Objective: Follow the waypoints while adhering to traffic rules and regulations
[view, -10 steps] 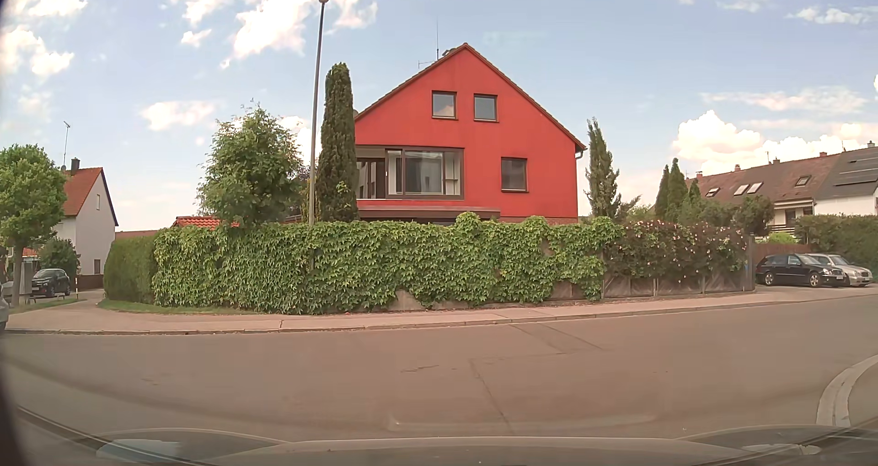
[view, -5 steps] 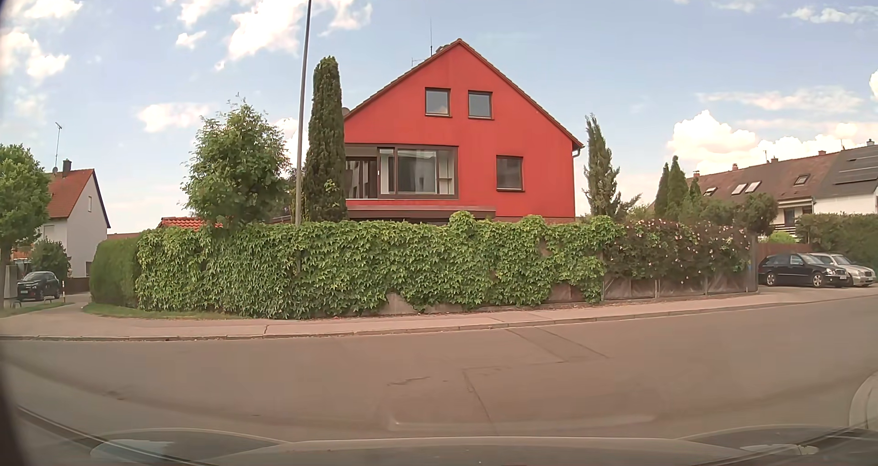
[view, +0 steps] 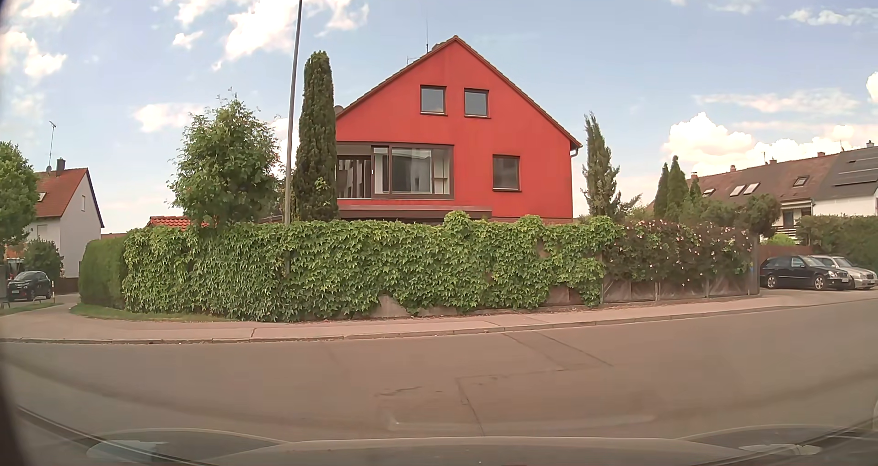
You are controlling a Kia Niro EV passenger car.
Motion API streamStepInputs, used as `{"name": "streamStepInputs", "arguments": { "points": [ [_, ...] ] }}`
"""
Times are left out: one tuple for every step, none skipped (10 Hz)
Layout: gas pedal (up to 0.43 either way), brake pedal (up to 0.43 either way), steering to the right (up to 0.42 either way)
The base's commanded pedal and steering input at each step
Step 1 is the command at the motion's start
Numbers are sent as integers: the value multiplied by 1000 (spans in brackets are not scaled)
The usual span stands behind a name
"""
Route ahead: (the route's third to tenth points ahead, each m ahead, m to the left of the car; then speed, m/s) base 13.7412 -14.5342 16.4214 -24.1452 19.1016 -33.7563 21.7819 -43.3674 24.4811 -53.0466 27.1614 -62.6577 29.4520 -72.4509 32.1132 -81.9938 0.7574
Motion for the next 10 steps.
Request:
{"name": "streamStepInputs", "arguments": {
  "points": [
    [0,67,65],
    [0,73,65],
    [0,79,65],
    [0,91,65],
    [0,85,64],
    [0,73,65],
    [0,67,65],
    [0,61,64],
    [0,43,65],
    [0,24,66]
  ]
}}
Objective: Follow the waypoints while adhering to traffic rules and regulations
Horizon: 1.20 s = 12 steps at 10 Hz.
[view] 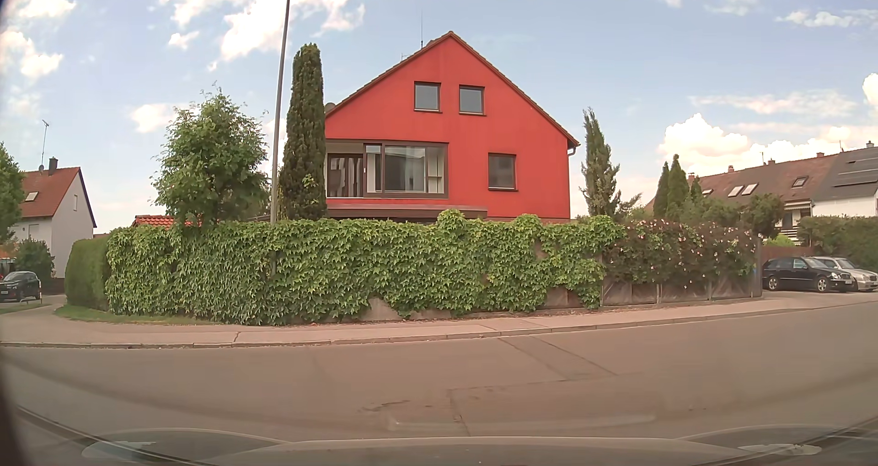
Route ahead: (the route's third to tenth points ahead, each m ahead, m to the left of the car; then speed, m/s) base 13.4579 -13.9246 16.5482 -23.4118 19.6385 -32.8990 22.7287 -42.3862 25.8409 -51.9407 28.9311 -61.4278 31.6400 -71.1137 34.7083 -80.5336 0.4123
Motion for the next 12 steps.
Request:
{"name": "streamStepInputs", "arguments": {
  "points": [
    [0,24,70],
    [0,18,76],
    [0,24,85],
    [0,18,97],
    [0,24,104],
    [0,24,113],
    [8,24,120],
    [8,24,126],
    [8,24,127],
    [0,18,128],
    [0,18,130],
    [0,18,135]
  ]
}}
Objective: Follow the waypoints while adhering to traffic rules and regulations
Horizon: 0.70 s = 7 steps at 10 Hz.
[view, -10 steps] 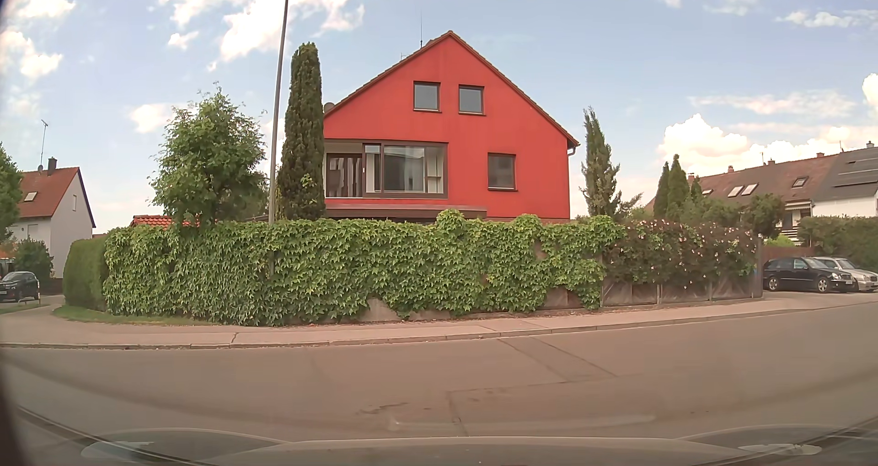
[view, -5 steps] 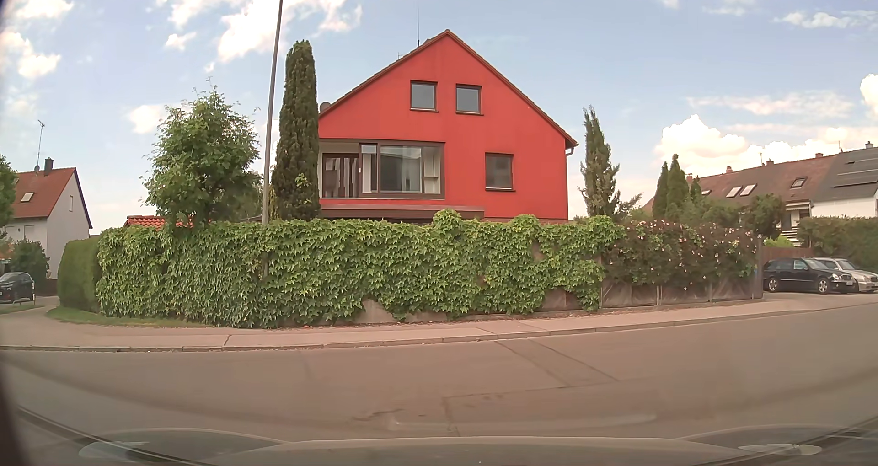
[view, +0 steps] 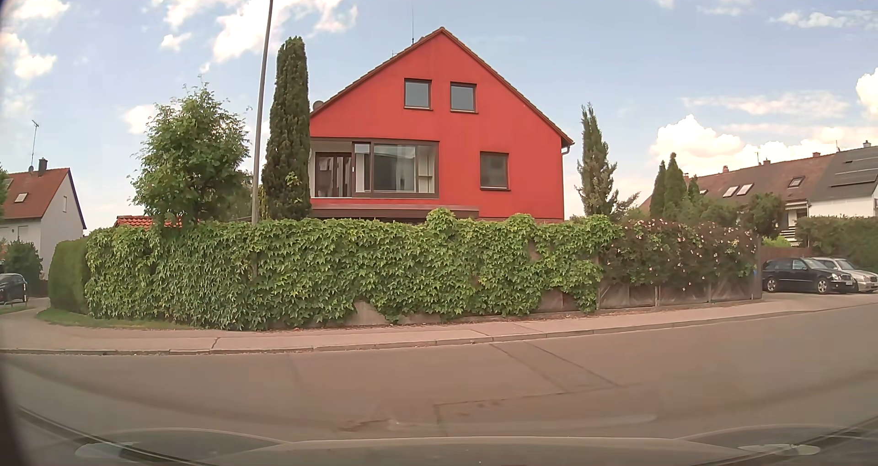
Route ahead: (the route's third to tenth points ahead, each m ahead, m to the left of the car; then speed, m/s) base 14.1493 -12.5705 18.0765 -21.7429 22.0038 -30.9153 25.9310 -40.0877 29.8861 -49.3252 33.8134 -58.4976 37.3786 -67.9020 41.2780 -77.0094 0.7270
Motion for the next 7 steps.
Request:
{"name": "streamStepInputs", "arguments": {
  "points": [
    [0,24,141],
    [0,24,144],
    [0,24,145],
    [0,24,147],
    [0,18,147],
    [0,37,147],
    [0,183,147]
  ]
}}
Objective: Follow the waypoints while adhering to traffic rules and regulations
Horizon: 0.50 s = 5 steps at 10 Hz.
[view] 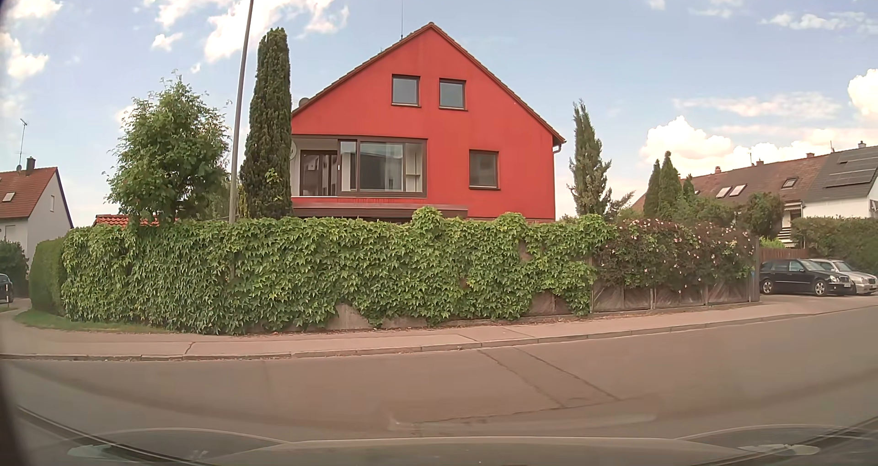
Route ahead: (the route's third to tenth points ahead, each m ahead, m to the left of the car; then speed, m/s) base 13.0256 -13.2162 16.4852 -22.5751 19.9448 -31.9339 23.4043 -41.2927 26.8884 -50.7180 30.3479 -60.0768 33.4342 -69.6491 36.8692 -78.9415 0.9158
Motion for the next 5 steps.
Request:
{"name": "streamStepInputs", "arguments": {
  "points": [
    [0,238,147],
    [0,287,146],
    [0,366,145],
    [0,384,145],
    [0,384,145]
  ]
}}
